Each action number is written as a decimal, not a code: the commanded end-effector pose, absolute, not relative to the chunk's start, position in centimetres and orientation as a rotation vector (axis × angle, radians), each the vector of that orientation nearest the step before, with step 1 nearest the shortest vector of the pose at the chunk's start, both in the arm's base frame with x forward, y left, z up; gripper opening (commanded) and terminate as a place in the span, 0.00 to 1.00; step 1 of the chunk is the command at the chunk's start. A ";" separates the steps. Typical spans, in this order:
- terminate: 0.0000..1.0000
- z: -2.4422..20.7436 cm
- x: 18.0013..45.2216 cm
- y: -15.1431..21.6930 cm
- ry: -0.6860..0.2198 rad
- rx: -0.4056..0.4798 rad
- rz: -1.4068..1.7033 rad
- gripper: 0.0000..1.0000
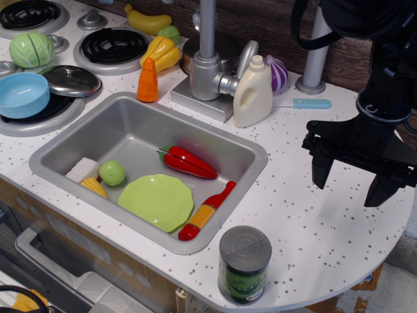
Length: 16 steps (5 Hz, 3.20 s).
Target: Put carrot on plate
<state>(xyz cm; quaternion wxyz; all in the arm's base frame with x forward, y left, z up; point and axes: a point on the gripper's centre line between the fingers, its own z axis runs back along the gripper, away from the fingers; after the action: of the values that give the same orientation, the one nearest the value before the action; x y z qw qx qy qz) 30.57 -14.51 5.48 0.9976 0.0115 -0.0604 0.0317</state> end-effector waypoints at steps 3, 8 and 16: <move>0.00 8.2 31.0 -6.2 -0.181 0.201 0.034 1.00; 0.00 9.6 36.1 9.7 -0.366 0.372 0.056 1.00; 0.00 4.3 39.6 16.4 -0.448 0.282 0.051 0.00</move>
<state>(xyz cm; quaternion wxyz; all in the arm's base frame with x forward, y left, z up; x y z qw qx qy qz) 38.01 15.41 2.32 0.9742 0.1362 -0.1782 0.0261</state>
